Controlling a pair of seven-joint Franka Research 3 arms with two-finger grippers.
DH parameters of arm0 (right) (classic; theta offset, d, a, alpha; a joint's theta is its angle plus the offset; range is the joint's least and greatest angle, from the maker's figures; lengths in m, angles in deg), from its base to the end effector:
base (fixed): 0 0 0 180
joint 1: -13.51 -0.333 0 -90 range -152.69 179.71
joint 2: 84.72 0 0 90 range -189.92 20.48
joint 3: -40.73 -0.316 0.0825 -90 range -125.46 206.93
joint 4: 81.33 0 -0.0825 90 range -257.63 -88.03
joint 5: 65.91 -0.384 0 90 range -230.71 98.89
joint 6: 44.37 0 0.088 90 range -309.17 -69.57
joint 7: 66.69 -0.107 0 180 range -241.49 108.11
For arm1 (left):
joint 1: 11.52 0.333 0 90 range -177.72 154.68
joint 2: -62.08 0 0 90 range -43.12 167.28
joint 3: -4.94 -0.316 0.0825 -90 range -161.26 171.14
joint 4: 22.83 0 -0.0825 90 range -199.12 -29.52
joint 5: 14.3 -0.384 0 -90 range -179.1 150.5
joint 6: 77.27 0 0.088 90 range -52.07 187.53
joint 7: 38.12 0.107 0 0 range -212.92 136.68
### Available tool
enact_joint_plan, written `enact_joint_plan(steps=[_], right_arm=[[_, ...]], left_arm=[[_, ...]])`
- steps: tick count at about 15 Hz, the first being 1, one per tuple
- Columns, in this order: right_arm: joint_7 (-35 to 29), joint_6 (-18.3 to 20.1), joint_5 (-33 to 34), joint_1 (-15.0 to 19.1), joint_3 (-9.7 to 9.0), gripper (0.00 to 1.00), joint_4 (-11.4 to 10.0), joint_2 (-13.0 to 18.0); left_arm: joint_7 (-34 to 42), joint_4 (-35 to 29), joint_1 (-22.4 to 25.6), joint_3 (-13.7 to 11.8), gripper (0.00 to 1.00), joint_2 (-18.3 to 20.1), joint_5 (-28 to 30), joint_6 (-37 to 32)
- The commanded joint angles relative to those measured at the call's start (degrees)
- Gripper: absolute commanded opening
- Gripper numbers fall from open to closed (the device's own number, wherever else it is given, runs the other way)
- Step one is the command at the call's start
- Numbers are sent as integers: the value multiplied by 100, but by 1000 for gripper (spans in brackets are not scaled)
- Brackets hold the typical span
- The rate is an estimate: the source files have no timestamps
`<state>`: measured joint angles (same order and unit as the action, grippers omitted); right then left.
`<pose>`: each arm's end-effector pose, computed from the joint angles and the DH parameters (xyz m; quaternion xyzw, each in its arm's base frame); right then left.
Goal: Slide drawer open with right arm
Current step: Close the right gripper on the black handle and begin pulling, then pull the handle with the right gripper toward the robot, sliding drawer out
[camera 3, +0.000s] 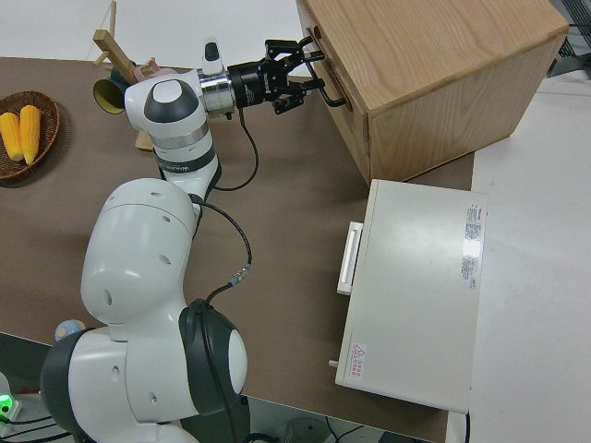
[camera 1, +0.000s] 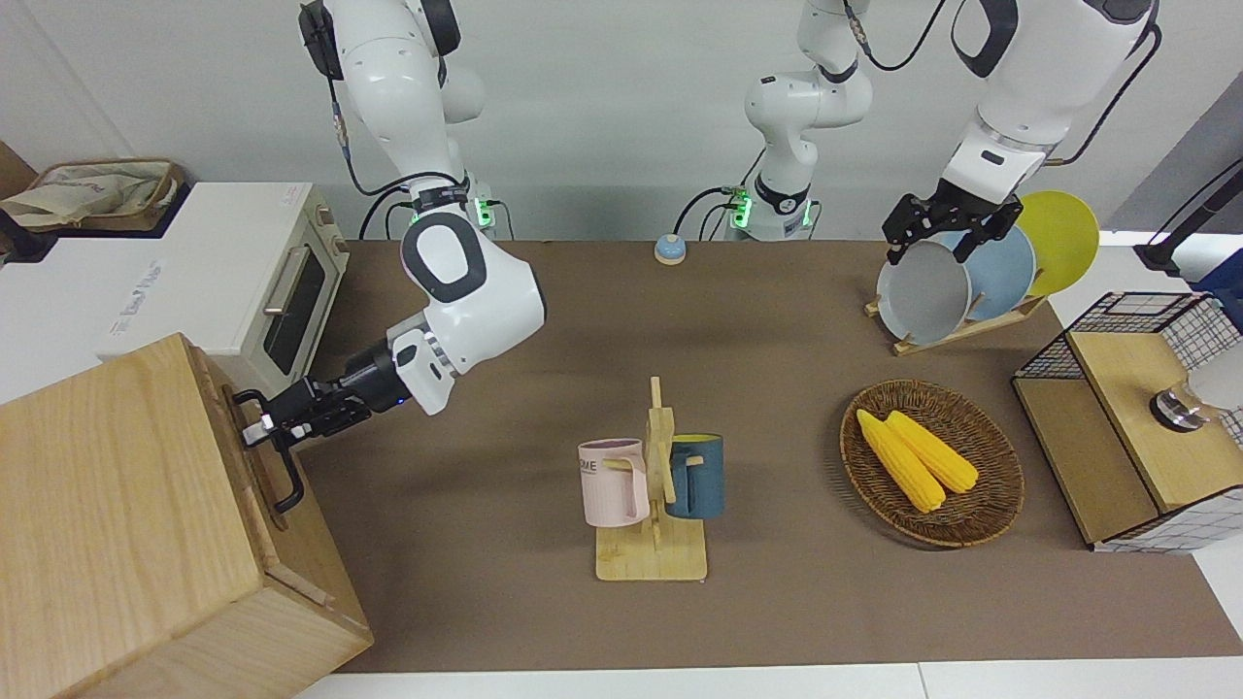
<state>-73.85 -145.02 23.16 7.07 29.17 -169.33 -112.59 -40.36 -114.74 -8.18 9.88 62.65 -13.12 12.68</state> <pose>0.6952 0.1057 0.4299 0.7165 0.2815 0.0514 0.6362 0.5503 -0.0178 0.6142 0.9999 0.0057 -0.0125 0.0095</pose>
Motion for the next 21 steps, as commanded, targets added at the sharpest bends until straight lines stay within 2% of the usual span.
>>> enact_joint_plan(steps=[1,4,6,7,21], right_arm=[[154,247,-65,2,-91,230,213,-104],[154,300,-74,-42,-91,205,213,-104],[154,362,-74,-68,-91,67,213,-104],[154,379,-74,-77,-91,54,222,-104],[48,1116,-979,-736,-100,54,503,-43]], left_arm=[[40,-28,-26,-28,998,57,-65,-74],[40,-28,-26,-29,995,66,-65,-74],[40,-28,-35,-29,998,57,-65,-74],[40,-28,-26,-29,998,57,-65,-65],[40,-28,-26,-29,998,57,-65,-65]])
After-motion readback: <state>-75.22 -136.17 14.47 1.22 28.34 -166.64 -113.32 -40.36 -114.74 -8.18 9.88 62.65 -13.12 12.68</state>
